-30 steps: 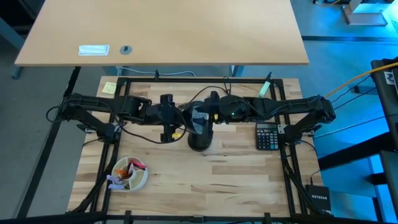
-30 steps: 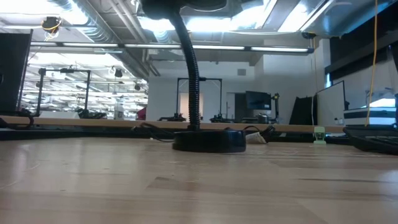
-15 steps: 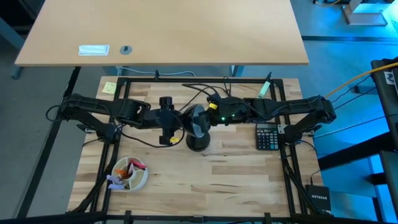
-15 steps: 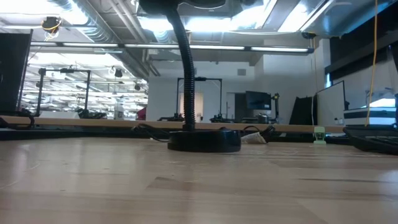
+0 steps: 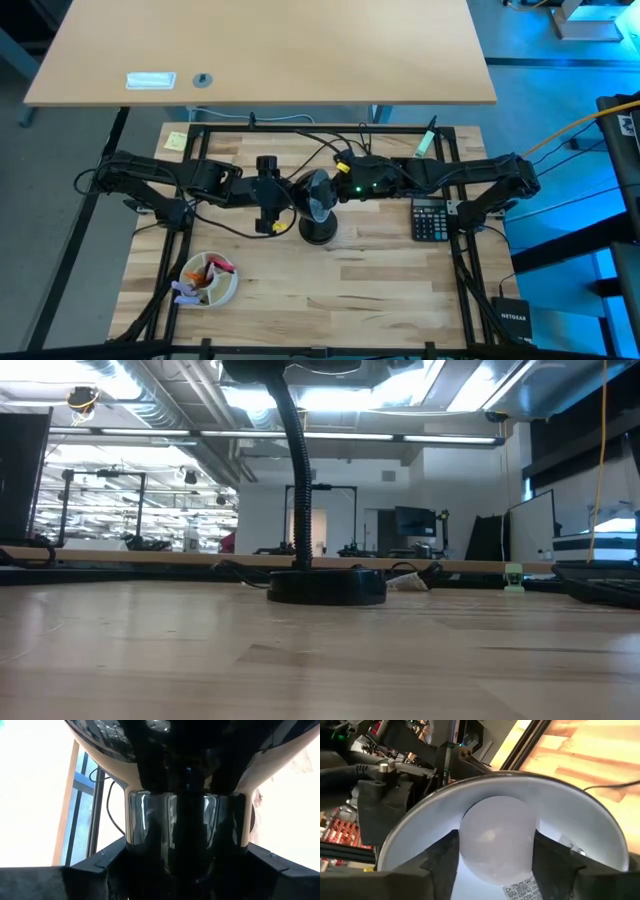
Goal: Screw lightbulb
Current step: Insert the white lightbulb into the black desk lamp
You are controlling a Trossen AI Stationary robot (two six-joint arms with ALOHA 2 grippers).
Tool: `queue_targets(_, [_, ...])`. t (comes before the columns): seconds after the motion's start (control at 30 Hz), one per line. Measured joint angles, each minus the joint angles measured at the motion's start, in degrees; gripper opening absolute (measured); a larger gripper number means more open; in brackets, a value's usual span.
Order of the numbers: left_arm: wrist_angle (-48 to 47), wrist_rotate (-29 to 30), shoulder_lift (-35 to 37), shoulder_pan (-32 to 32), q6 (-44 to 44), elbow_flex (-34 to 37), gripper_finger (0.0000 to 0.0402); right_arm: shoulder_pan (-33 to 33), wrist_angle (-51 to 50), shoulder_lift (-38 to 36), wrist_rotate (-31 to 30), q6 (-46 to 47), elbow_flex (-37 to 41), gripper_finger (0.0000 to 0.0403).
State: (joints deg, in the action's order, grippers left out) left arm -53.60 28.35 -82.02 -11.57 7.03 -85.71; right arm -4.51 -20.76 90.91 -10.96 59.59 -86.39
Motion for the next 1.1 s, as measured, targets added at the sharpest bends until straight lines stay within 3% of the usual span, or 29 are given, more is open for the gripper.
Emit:
queue_targets(0.3, [3.13, -0.75, -0.05, 0.73, 0.41, 0.0, 0.0249, 1.57, -3.74, -3.6, 3.3, -11.75, 0.2, 0.0313])
queue_targets(0.63, [1.91, -0.95, -0.07, 1.47, -0.18, 0.0, 0.0249, 2.08, -8.39, -12.16, -1.04, -26.34, 0.2, 0.0327])
queue_targets(0.77, [1.84, -2.57, -0.04, 2.25, 2.9, 0.0, 0.0249, 1.96, -12.59, -15.72, -1.44, -40.17, 0.13, 0.0326])
queue_targets(0.9, [1.86, -8.25, 0.02, 3.8, 6.64, 0.0, 0.0249, 0.2, -15.52, -16.74, -1.35, -60.61, 0.04, 0.0326])
queue_targets(1.1, [2.29, -12.71, 0.04, 6.81, 7.49, 0.0, 0.0249, -1.94, -11.92, -14.54, -9.71, -81.8, 0.04, 0.0326])
